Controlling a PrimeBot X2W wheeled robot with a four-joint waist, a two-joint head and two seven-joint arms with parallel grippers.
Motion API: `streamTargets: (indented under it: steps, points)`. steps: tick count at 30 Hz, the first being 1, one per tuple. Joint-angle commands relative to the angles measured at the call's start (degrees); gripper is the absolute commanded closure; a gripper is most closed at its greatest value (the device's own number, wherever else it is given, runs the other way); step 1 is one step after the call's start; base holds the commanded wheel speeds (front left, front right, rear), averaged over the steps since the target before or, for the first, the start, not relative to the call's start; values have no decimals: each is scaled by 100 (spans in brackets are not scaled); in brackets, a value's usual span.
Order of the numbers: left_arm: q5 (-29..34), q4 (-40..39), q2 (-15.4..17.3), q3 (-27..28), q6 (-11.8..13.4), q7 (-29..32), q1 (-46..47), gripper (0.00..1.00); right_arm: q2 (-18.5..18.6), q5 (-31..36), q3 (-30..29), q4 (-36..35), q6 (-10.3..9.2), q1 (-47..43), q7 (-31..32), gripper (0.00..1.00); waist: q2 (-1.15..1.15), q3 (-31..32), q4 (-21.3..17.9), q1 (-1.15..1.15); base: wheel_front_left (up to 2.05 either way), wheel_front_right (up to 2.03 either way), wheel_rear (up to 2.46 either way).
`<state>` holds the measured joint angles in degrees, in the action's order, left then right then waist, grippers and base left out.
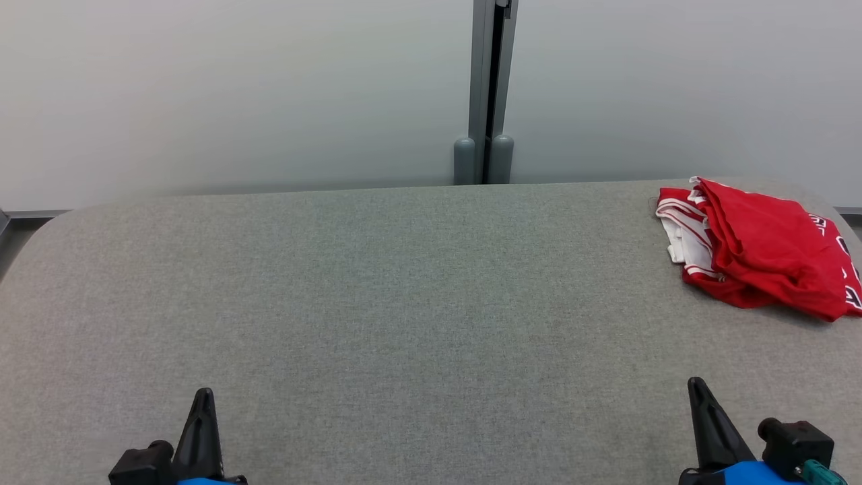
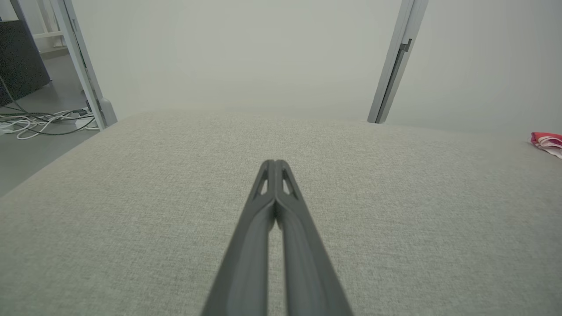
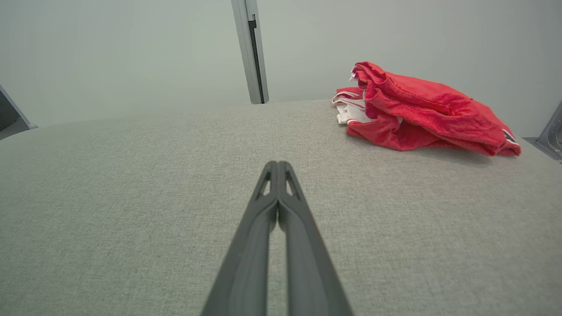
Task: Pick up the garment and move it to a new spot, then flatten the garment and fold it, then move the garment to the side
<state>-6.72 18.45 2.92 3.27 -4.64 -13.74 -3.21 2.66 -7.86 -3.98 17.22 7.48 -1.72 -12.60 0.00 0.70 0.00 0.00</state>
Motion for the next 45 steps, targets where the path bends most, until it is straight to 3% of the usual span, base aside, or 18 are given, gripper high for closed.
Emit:
streamTargets:
  steps: [1, 21, 45]
  points:
    - [-191, -63, 16, 70, -13, 52, 144, 100, 22, -210, -43, -70, 0, 105, 53, 100, 0, -1, 0, 0, 0, 0, 0]
    - [-2381, -213, 12, 100, -87, 532, 336, 100, 25, -2358, -74, -181, 0, 274, 512, 100, 0, -15, 0, 0, 0, 0, 0]
    - [-4411, -299, 8, 174, -154, 1023, 558, 100, 28, -4361, -134, -239, 1, 467, 972, 100, 0, -32, 0, 0, 0, 0, 0]
